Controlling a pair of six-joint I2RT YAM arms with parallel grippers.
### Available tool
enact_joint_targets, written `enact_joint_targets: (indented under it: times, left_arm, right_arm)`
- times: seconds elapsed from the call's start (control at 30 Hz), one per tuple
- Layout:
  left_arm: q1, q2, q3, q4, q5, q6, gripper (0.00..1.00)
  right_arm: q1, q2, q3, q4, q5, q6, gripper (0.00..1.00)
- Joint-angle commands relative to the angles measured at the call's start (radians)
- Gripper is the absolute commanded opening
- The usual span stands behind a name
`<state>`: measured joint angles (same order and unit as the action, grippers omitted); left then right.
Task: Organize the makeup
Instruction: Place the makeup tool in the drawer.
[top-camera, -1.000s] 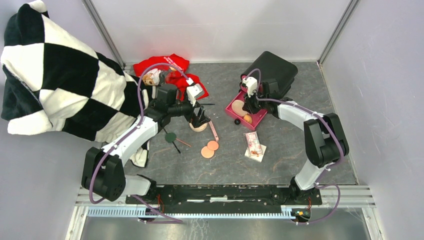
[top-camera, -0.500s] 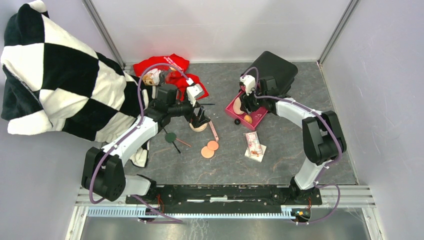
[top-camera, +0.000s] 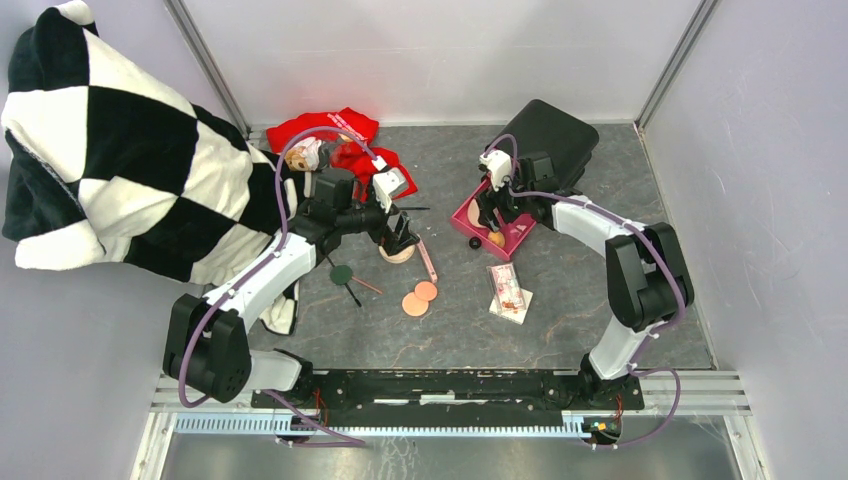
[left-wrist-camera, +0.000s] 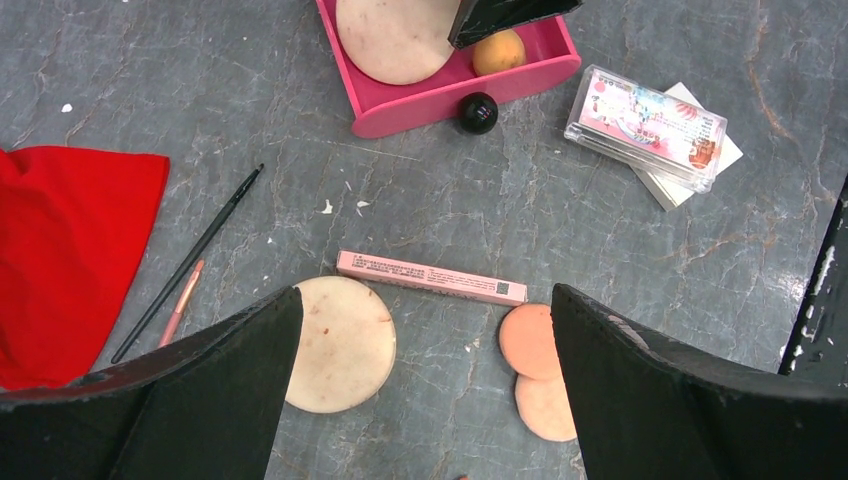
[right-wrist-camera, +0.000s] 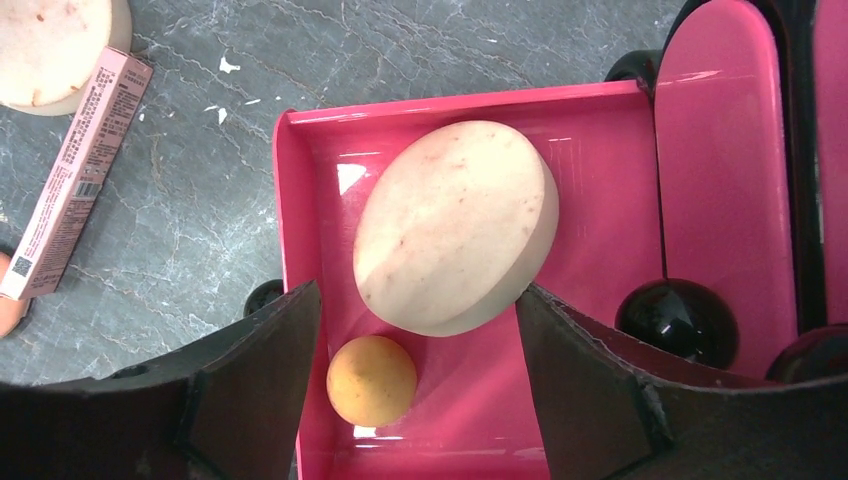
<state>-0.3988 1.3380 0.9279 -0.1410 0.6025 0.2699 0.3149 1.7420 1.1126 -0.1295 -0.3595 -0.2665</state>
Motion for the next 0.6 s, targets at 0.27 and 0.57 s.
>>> enact_joint_targets:
  times: [0.27,0.57]
  left_arm:
    - [0.004,-0.001,-0.009,0.008,-0.041,0.074,1.00]
    - [-0.001,0.026,-0.027,-0.020,-0.079,0.181,1.00]
  right_arm:
    - [0.010,-0.112,0.002,0.013,0.037,0.006,0.83]
    - [0.022,-0.175,-0.037,0.039,-0.102,-0.042,0.83]
